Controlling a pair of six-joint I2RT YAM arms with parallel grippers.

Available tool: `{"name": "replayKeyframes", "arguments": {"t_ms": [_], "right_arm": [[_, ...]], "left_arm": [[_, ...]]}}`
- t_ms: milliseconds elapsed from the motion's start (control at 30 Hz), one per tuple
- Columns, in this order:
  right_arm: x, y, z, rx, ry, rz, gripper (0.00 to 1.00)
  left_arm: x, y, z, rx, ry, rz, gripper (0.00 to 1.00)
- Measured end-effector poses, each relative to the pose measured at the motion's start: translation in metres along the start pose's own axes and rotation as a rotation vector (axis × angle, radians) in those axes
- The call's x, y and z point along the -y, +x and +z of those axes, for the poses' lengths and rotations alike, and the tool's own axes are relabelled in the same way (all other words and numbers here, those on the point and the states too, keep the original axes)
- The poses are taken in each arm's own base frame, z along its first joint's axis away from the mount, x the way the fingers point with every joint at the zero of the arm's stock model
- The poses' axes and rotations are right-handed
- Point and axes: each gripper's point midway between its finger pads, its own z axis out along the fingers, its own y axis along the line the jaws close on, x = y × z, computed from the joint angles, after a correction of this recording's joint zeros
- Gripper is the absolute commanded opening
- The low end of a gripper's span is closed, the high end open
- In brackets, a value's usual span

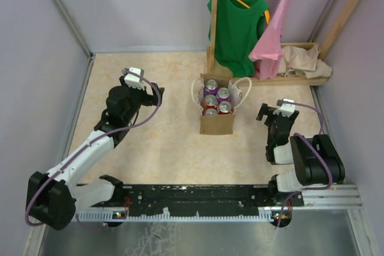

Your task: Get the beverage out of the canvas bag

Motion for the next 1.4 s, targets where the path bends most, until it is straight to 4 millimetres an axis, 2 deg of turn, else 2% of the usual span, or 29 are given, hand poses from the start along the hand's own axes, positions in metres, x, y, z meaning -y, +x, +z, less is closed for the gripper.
{"name": "replayKeyframes", "arguments": {"t_ms": [533,567,667,833,967,1033,1100,1167,1267,1333,1400], "right_arm": [[0.0,0.0,0.0,0.0,0.0,0.0,0.99],[0.0,0.0,0.0,0.0,0.0,0.0,0.99],[0.0,0.0,0.0,0.0,0.0,0.0,0.99],[0.0,0.0,0.0,0.0,0.0,0.0,0.99],[0.0,0.0,0.0,0.0,0.0,0.0,0.99],[0.0,0.0,0.0,0.0,0.0,0.0,0.99],[0.0,0.0,0.0,0.0,0.0,0.0,0.99],[0.0,0.0,0.0,0.0,0.0,0.0,0.99],[0.0,0.0,0.0,0.0,0.0,0.0,0.99],[0.0,0.0,0.0,0.0,0.0,0.0,0.99],[0.0,0.0,0.0,0.0,0.0,0.0,0.99]], "left_arm": [[0.002,-0.005,0.001,0.013,0.007,-0.016,1.0],[0.005,-0.016,0.002,0.053,0.014,-0.044,1.0],[0.005,-0.025,0.002,0.086,0.01,-0.072,1.0],[0.009,-0.051,-0.003,0.153,0.027,-0.084,1.0],[0.02,-0.085,0.014,0.149,0.072,-0.064,1.0],[0.024,-0.096,0.026,0.134,0.084,-0.057,1.0],[0.028,-0.093,0.038,0.089,0.102,-0.049,0.9],[0.033,-0.08,0.046,0.037,0.13,-0.045,0.78],[0.048,-0.056,0.05,-0.043,0.216,-0.048,0.75],[0.058,-0.049,0.05,-0.077,0.268,-0.053,0.72],[0.07,-0.055,0.051,-0.088,0.313,-0.046,0.5]]}}
